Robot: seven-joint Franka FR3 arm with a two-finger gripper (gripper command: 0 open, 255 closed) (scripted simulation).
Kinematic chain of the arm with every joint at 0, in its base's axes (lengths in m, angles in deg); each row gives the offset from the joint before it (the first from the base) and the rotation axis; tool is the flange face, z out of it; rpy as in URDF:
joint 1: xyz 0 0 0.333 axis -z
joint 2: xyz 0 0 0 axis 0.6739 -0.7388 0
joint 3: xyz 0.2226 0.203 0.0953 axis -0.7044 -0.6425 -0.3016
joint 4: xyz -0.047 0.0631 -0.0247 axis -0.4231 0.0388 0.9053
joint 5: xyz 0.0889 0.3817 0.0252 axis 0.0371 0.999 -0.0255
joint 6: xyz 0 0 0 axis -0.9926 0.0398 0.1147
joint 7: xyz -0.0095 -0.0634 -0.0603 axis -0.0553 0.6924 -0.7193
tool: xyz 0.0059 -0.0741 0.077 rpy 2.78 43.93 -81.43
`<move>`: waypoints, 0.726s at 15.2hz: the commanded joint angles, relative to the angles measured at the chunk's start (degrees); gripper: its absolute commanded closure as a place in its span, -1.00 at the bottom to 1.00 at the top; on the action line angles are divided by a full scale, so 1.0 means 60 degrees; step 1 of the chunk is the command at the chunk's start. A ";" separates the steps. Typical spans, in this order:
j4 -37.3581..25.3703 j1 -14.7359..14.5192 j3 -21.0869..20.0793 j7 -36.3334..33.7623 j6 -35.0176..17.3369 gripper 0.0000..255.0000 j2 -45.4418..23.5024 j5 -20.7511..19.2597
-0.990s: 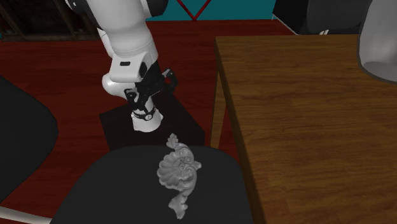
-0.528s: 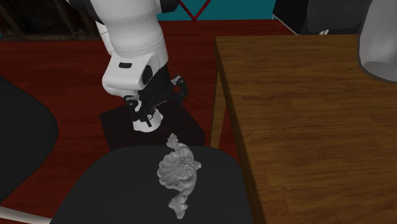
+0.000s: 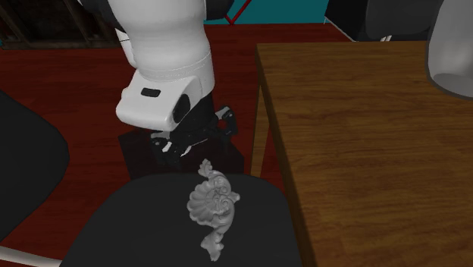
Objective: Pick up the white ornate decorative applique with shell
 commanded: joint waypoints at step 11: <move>0.0747 0.0005 -0.0002 0.0007 -0.0697 1.00 0.0057 -0.0006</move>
